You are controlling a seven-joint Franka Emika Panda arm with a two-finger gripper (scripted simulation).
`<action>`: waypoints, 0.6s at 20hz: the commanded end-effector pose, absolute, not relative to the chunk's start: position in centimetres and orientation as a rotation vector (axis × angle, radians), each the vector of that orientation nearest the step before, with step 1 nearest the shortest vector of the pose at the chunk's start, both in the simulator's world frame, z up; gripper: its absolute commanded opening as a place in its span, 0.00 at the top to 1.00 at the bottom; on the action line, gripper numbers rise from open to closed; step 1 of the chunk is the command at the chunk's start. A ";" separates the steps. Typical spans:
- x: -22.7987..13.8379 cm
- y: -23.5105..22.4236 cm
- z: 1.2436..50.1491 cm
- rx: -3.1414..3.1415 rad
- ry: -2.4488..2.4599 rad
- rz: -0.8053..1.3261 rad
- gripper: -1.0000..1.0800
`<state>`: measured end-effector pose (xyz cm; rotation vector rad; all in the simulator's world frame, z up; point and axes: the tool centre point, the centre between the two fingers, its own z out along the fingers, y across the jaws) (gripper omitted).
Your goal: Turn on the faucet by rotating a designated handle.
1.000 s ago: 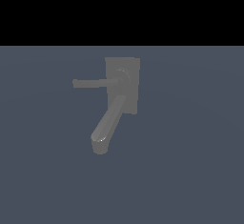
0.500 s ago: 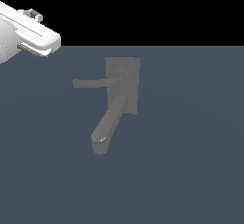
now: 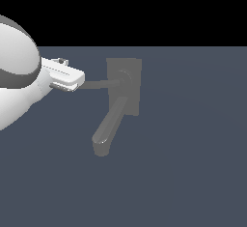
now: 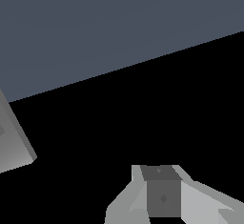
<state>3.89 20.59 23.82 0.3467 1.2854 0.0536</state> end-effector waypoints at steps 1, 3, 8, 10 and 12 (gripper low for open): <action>3.9 19.7 21.8 0.331 1.328 0.024 1.00; 3.9 19.2 20.7 0.322 1.351 0.005 1.00; 3.9 19.2 17.9 0.303 1.409 -0.014 1.00; 3.8 19.4 16.3 0.294 1.441 -0.020 1.00; 3.7 19.5 14.8 0.284 1.472 -0.028 1.00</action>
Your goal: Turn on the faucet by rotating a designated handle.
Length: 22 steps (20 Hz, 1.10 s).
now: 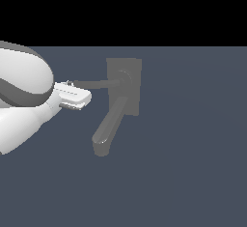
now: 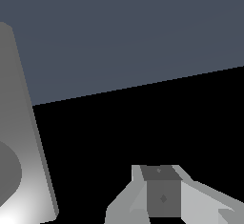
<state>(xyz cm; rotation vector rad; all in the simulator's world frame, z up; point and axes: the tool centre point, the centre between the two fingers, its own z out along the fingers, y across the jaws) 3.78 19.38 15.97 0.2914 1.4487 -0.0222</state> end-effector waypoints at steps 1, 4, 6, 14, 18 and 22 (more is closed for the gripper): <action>3.6 19.5 14.2 0.280 1.486 -0.032 1.00; 3.5 19.6 12.8 0.273 1.514 -0.039 1.00; 3.5 19.7 12.4 0.272 1.521 -0.036 1.00; 3.6 18.6 13.1 0.259 1.520 -0.071 1.00; 3.5 17.4 13.4 0.250 1.520 -0.102 1.00; 3.4 16.4 13.6 0.257 1.513 -0.111 1.00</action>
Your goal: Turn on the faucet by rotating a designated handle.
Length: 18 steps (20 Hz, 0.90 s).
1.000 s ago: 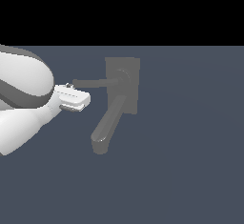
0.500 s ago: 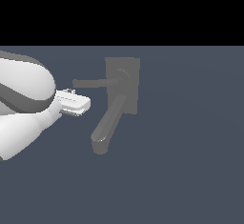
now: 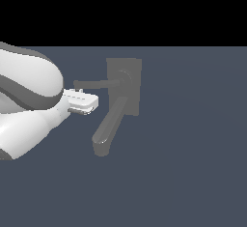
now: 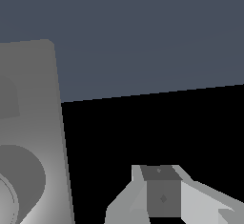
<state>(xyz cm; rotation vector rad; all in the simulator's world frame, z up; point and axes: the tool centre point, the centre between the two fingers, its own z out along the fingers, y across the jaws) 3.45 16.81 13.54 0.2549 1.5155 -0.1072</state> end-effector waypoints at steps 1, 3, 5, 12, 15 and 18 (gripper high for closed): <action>3.3 16.2 13.6 0.261 1.511 -0.111 1.00; 3.2 15.7 13.3 0.268 1.511 -0.111 1.00; 3.1 15.2 12.8 0.272 1.518 -0.115 1.00; 2.7 14.1 10.8 0.246 1.570 -0.160 1.00; 2.6 14.1 11.1 0.223 1.572 -0.172 1.00; 2.6 14.4 11.8 0.206 1.563 -0.175 1.00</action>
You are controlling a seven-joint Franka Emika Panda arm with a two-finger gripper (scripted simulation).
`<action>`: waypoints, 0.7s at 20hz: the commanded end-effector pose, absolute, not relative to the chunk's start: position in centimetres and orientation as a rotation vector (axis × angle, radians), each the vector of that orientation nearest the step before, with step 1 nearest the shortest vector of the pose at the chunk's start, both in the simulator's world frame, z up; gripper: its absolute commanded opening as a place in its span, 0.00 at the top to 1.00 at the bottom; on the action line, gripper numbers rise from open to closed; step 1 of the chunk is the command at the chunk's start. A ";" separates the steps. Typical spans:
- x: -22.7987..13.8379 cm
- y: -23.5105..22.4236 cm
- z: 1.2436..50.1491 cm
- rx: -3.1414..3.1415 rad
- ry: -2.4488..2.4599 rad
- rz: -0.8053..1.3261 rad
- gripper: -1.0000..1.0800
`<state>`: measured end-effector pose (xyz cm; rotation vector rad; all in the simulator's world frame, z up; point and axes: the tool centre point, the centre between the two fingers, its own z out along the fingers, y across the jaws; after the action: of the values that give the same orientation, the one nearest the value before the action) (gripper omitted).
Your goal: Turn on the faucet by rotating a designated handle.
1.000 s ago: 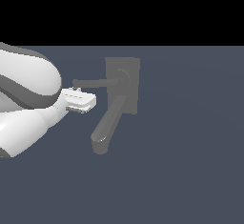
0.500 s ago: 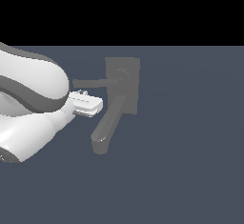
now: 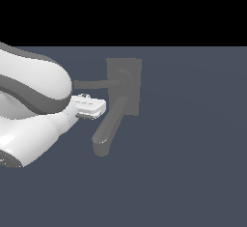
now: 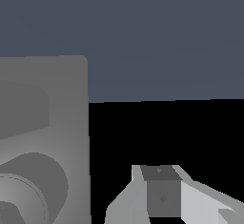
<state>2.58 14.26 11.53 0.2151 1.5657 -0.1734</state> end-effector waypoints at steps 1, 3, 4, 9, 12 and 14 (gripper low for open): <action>2.6 14.4 11.9 0.204 1.561 -0.176 1.00; 2.6 14.4 12.0 0.203 1.560 -0.176 1.00; 2.6 14.4 12.0 0.203 1.560 -0.176 1.00; 2.6 14.6 13.3 0.204 1.561 -0.175 1.00; 2.6 14.7 14.7 0.204 1.561 -0.175 1.00; 2.6 14.8 15.7 0.204 1.561 -0.175 1.00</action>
<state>2.59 14.61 14.80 0.2035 1.5632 -0.1779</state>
